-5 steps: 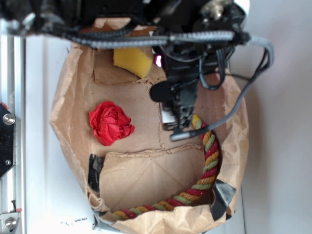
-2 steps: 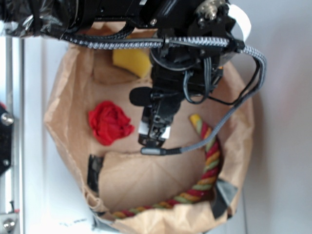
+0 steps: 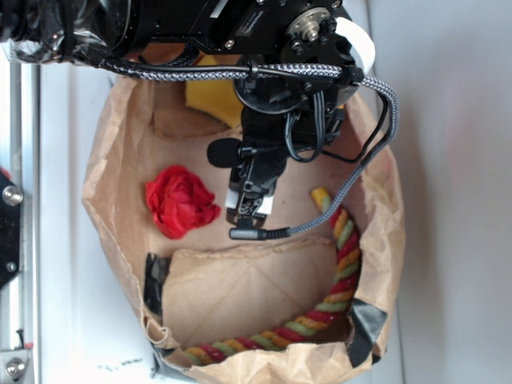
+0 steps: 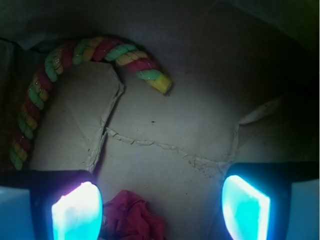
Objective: Grab the green sponge.
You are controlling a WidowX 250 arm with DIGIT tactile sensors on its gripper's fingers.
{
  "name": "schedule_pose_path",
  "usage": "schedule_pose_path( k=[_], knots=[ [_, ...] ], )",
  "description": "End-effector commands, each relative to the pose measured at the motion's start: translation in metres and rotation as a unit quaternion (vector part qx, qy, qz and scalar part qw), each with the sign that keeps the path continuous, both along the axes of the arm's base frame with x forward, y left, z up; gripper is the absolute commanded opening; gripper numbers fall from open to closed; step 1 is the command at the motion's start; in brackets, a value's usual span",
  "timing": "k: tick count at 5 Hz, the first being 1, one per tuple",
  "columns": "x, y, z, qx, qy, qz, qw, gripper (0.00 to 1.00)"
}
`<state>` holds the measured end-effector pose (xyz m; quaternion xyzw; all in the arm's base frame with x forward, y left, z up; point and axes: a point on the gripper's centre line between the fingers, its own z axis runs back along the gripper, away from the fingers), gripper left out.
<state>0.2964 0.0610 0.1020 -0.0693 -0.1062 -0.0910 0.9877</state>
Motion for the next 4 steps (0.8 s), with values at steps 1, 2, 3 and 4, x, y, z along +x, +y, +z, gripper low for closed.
schedule_pose_path(
  k=[1,2,3,4],
  knots=[
    [0.010,0.011,0.020,0.061,-0.032,-0.021,0.997,1.00],
    [0.010,0.015,0.011,0.112,-0.047,-0.080,0.989,1.00],
    [0.005,0.025,0.007,0.121,-0.053,-0.106,0.986,1.00],
    [-0.004,0.037,0.012,0.107,-0.058,-0.118,0.986,1.00]
  ],
)
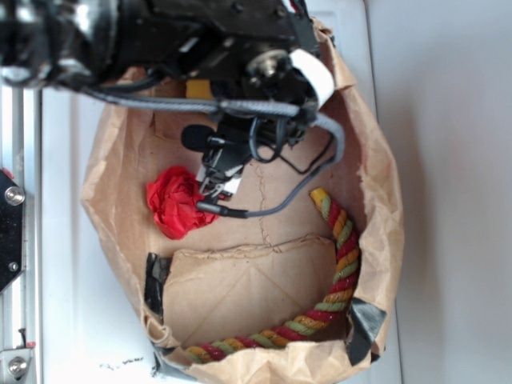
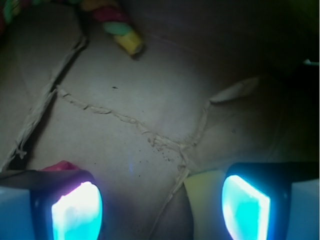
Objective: Grab the green sponge.
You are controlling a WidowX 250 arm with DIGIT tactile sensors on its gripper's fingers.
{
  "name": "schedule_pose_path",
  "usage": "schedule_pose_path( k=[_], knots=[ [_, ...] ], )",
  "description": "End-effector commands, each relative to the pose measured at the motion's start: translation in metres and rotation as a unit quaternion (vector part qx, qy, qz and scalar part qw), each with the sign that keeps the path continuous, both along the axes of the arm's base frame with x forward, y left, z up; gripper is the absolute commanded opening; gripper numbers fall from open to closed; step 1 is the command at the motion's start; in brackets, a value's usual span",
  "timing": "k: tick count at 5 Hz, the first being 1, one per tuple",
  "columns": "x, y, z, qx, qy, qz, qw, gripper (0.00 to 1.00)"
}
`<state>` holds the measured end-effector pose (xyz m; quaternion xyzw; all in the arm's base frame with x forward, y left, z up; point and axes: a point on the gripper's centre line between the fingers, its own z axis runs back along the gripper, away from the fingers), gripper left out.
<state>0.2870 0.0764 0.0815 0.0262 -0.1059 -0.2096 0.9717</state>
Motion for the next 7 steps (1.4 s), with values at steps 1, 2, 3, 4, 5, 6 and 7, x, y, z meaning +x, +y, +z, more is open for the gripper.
schedule_pose_path(
  k=[1,2,3,4,5,6,7],
  knots=[
    [0.010,0.035,0.024,0.023,-0.040,-0.001,0.999,1.00],
    [0.010,0.038,0.020,0.038,-0.042,-0.004,0.998,1.00],
    [0.012,0.045,0.010,0.056,-0.037,0.002,0.998,1.00],
    [0.014,0.056,0.005,0.045,-0.040,0.015,0.998,1.00],
    [0.014,0.054,-0.006,0.049,-0.031,0.008,0.998,1.00],
    [0.010,0.046,-0.019,0.049,-0.013,-0.006,0.999,1.00],
    [0.008,0.047,-0.027,0.061,-0.004,-0.007,0.998,1.00]
  ],
)
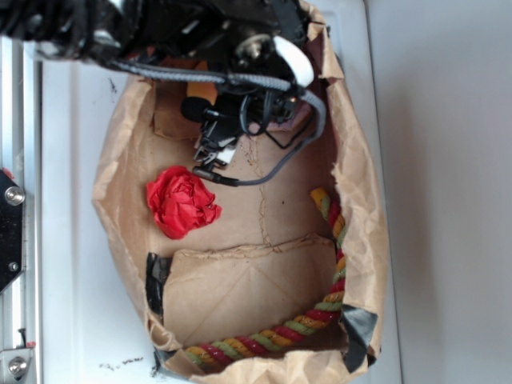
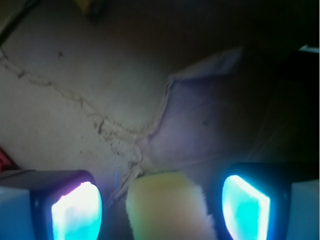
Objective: Grab the green sponge.
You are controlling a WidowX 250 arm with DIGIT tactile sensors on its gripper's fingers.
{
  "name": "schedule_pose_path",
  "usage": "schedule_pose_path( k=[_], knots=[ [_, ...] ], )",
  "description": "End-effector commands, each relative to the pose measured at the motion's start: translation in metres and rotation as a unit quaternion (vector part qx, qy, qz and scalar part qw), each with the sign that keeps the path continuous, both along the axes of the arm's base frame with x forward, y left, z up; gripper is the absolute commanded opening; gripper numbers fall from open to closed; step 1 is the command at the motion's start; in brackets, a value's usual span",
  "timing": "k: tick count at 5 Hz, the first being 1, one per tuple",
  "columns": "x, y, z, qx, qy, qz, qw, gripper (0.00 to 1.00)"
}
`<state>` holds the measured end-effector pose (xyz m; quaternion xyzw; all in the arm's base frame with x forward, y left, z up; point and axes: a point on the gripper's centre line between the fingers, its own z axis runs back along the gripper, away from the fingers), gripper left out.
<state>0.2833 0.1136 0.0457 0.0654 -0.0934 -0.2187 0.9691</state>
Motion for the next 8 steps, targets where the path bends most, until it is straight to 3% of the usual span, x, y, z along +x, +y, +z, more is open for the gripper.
schedule_pose_path(
  k=[1,3,4,7,8],
  knots=[
    [0.011,0.013,0.000,0.024,-0.001,0.003,1.000,1.00],
    [-0.001,-0.004,-0.012,0.026,0.006,0.002,1.000,1.00],
    [-0.003,-0.005,-0.013,0.034,0.001,0.008,0.999,0.00],
    [0.003,-0.001,-0.010,0.033,-0.008,0.026,0.999,0.00],
    [-0.020,-0.020,0.000,0.024,-0.020,0.035,0.999,0.00]
  ],
)
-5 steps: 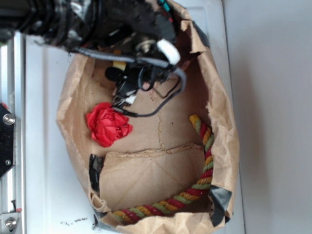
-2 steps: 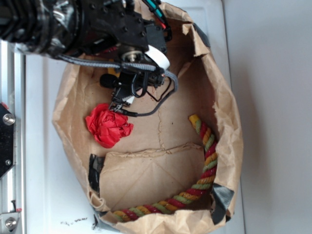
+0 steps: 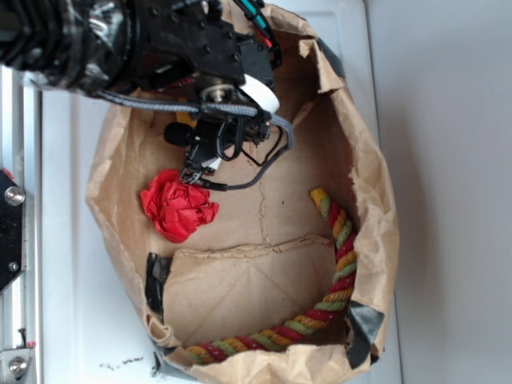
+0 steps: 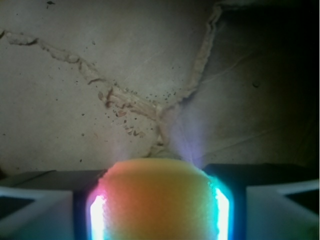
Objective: Grab the green sponge.
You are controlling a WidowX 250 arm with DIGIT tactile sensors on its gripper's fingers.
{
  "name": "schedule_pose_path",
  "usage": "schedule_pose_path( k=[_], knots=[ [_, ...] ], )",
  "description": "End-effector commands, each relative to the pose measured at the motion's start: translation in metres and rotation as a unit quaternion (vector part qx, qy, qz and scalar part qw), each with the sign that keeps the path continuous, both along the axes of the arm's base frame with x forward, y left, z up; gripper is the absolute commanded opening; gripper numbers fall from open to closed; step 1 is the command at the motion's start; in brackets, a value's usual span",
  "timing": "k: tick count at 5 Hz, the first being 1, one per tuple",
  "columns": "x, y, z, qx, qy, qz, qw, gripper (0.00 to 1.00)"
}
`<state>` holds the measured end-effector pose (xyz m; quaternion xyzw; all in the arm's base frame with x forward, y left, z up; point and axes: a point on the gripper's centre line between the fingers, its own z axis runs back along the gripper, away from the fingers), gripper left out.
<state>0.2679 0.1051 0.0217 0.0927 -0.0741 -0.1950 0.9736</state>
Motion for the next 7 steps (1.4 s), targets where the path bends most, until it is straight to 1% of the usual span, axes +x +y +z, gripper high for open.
schedule_pose_path(
  k=[1,2,3,4,5,6,7],
  knots=[
    [-0.008,-0.023,0.062,-0.034,-0.064,0.017,0.997,0.00],
    [-0.002,-0.025,0.095,-0.063,-0.077,0.059,0.993,0.00],
    [0.016,-0.028,0.122,-0.075,-0.083,0.079,0.991,0.00],
    [0.033,-0.023,0.135,-0.088,-0.089,0.086,0.988,0.00],
    [0.048,-0.025,0.145,-0.091,-0.101,0.085,0.987,0.00],
    [0.061,-0.034,0.158,-0.104,-0.113,0.080,0.985,0.00],
    [0.075,-0.042,0.166,-0.111,-0.098,0.083,0.985,0.00]
  ],
)
